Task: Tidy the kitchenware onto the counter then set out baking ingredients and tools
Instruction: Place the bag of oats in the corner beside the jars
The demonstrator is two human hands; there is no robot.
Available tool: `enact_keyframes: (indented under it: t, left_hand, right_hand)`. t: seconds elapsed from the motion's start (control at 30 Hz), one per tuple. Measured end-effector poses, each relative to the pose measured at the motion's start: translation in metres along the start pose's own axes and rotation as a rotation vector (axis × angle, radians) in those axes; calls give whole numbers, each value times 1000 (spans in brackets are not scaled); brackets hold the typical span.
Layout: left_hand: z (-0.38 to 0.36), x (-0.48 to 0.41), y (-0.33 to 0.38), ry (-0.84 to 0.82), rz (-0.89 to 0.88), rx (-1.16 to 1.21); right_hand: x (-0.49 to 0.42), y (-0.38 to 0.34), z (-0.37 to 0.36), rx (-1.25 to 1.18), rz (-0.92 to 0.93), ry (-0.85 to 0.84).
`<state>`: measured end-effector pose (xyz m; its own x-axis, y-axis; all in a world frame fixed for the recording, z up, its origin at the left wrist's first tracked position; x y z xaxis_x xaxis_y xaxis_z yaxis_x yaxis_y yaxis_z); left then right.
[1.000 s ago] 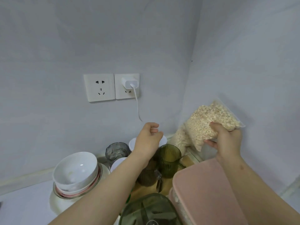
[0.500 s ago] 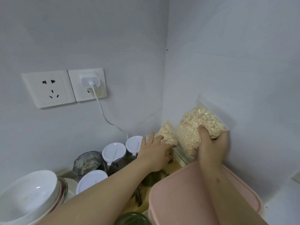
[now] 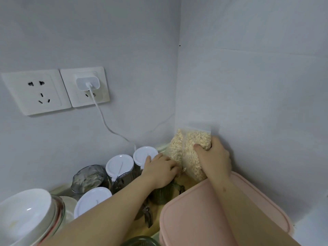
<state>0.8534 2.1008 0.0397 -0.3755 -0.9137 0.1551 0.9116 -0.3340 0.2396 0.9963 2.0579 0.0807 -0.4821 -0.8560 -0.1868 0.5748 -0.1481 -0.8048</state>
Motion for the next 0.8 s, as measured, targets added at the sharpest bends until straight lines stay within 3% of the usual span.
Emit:
enact_keyframes:
  t: [0.23,0.4,0.5,0.63,0.8]
  left_hand:
    - [-6,1,-3,36,-21,-24]
    - [-7,3,-2,42,-21,-37]
    - [-7,3,-2,51,-15,-49]
    - [-8,4,-1,38,-1,-50]
    - [-9,4,-1,46,-5,-47]
  right_hand:
    - [-4,0,-11,270,16,-202]
    - [-18,2,-14,-57,-48,-213]
    - [-17,5,-17,-107,-58,-191]
    - [-18,6,-15,118,-91,-301]
    - [-21,6,-18,304,13,-346]
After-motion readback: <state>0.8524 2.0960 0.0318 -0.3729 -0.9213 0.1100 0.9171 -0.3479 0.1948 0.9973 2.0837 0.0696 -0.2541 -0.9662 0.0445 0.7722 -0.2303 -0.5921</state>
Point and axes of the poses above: each hand's wrist, its own x-axis away from the middle knuckle, its own z-axis out of the back of the hand, y = z × x, the point moved 2 cm from there along -x, towards the middle knuckle, and after that the axes turned 5 degrees about z, right-handed, at the moved point
